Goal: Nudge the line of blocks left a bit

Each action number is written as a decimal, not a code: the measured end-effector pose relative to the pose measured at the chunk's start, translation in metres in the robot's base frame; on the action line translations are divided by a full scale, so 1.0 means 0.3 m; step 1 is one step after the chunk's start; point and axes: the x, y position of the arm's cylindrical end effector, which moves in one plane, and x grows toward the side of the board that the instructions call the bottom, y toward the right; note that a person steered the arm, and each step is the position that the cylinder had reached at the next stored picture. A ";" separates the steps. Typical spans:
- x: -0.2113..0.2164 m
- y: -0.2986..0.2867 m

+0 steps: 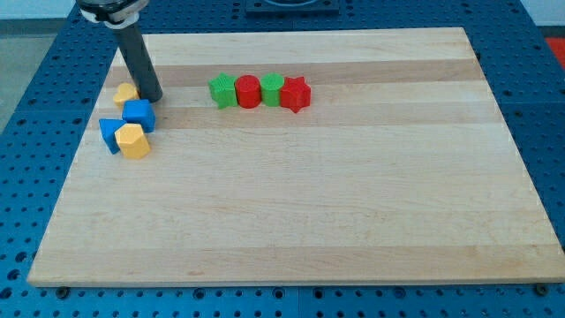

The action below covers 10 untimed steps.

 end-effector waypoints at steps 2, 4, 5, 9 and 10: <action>-0.005 0.021; -0.199 0.226; -0.322 0.300; -0.093 0.933; -0.051 0.933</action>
